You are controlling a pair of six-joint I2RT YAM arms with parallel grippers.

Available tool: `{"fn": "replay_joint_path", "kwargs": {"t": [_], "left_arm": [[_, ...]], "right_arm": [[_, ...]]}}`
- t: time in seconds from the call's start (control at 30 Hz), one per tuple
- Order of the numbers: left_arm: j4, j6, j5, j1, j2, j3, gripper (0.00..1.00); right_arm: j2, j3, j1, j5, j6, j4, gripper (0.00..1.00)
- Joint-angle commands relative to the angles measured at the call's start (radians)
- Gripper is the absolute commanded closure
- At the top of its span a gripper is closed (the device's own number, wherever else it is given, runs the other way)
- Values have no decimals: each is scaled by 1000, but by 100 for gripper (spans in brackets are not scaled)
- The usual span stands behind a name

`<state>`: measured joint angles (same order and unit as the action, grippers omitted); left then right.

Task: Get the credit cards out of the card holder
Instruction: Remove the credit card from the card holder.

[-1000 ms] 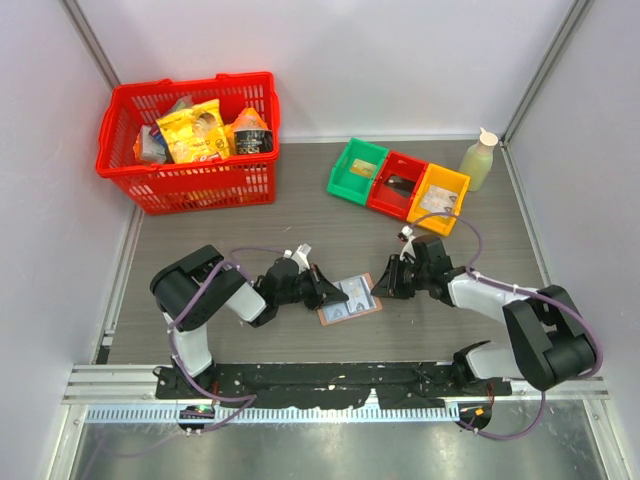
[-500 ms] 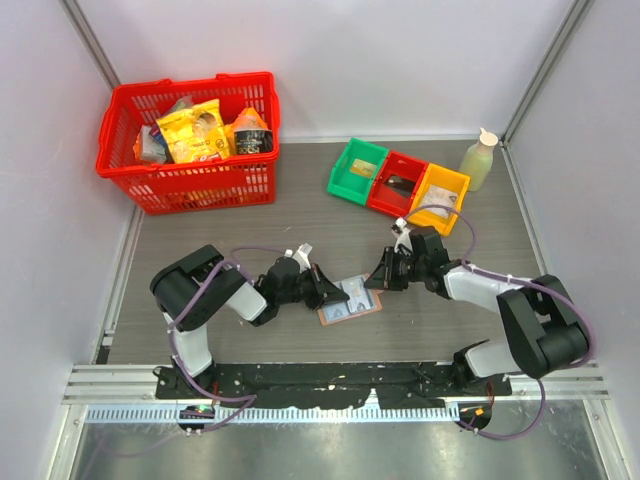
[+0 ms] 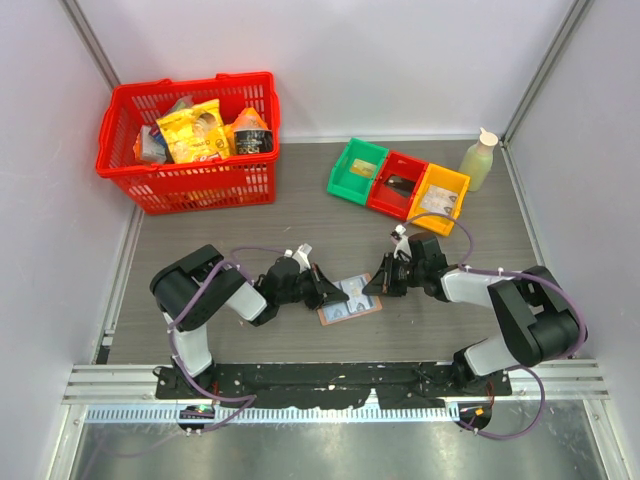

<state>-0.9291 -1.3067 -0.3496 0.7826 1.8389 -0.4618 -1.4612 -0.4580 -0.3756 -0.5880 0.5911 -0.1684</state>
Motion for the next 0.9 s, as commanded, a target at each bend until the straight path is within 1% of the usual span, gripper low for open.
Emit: {"fn": "replay_joint_path", "kwargs": {"t": [0.0, 0.17, 0.33, 0.4, 0.5, 0.57, 0.77, 0.87], "left_arm": [[1, -3, 12, -5, -30, 11, 100], [-13, -17, 18, -5, -30, 29, 100], [-48, -42, 20, -5, -13, 43, 99], [-53, -45, 23, -5, -13, 49, 97], [-54, -48, 24, -5, -12, 54, 89], [-56, -46, 24, -5, -10, 52, 87], [-53, -45, 24, -5, -10, 49, 87], [-54, -46, 23, -5, -7, 49, 90]], "right_arm": [[-41, 35, -3, 123, -13, 67, 100], [-48, 41, -2, 166, -16, 102, 99], [-74, 38, -2, 168, -17, 106, 100], [-79, 38, 0, 166, -17, 106, 99], [-74, 38, 1, 169, -17, 106, 100], [-71, 39, 3, 171, -17, 107, 100], [-53, 39, 7, 182, -17, 110, 100], [-50, 42, 10, 188, -16, 113, 99]]}}
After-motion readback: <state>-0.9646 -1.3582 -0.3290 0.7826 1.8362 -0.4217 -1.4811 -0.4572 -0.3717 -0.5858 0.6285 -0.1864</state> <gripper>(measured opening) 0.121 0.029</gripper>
